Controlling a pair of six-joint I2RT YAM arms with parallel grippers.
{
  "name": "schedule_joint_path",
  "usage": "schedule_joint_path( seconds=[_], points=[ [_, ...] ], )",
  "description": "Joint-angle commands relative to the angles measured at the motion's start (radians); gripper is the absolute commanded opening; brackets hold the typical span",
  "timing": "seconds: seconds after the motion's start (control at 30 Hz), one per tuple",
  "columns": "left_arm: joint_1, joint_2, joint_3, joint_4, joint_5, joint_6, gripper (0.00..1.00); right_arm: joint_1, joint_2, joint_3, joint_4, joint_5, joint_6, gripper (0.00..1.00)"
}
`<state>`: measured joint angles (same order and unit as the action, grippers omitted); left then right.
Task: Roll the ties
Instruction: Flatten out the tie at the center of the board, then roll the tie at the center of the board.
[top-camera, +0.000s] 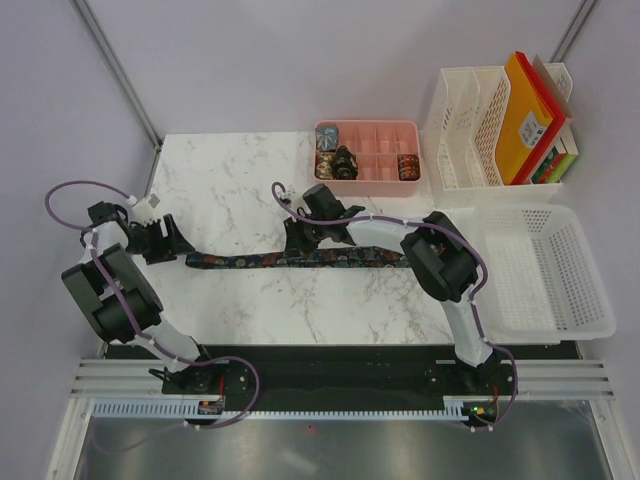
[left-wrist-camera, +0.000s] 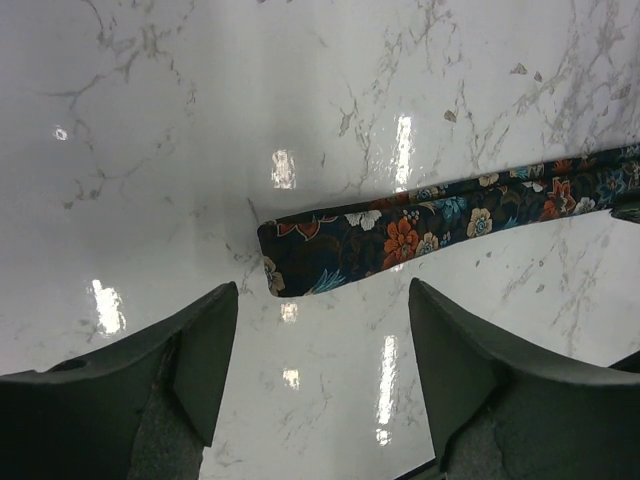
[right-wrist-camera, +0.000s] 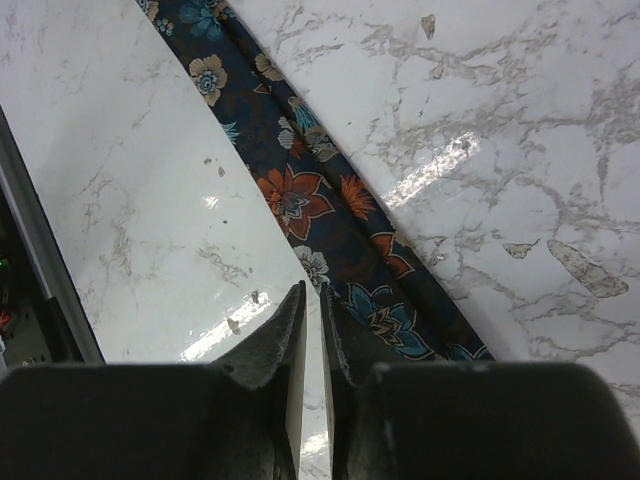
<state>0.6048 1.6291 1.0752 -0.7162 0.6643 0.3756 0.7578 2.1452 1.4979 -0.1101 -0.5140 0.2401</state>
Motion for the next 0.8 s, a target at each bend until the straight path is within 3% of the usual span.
schedule_joint_path(
  seconds=[0.0, 0.1, 0.5, 0.77],
  points=[
    [0.007, 0.041, -0.029, 0.075, 0.026, -0.101, 0.74, 0.008, 0.027, 0.025, 0.058, 0.031, 0.005, 0.17],
    [0.009, 0.054, -0.043, 0.118, 0.012, -0.121, 0.73, 0.011, 0.035, 0.024, 0.059, 0.031, 0.004, 0.17],
    [0.01, 0.103, -0.052, 0.156, 0.027, -0.165, 0.47, 0.012, 0.051, 0.036, 0.059, 0.031, 0.008, 0.17],
    [0.01, 0.141, -0.051, 0.158, 0.034, -0.167, 0.46, 0.014, 0.053, 0.033, 0.058, 0.026, 0.01, 0.17]
  ],
)
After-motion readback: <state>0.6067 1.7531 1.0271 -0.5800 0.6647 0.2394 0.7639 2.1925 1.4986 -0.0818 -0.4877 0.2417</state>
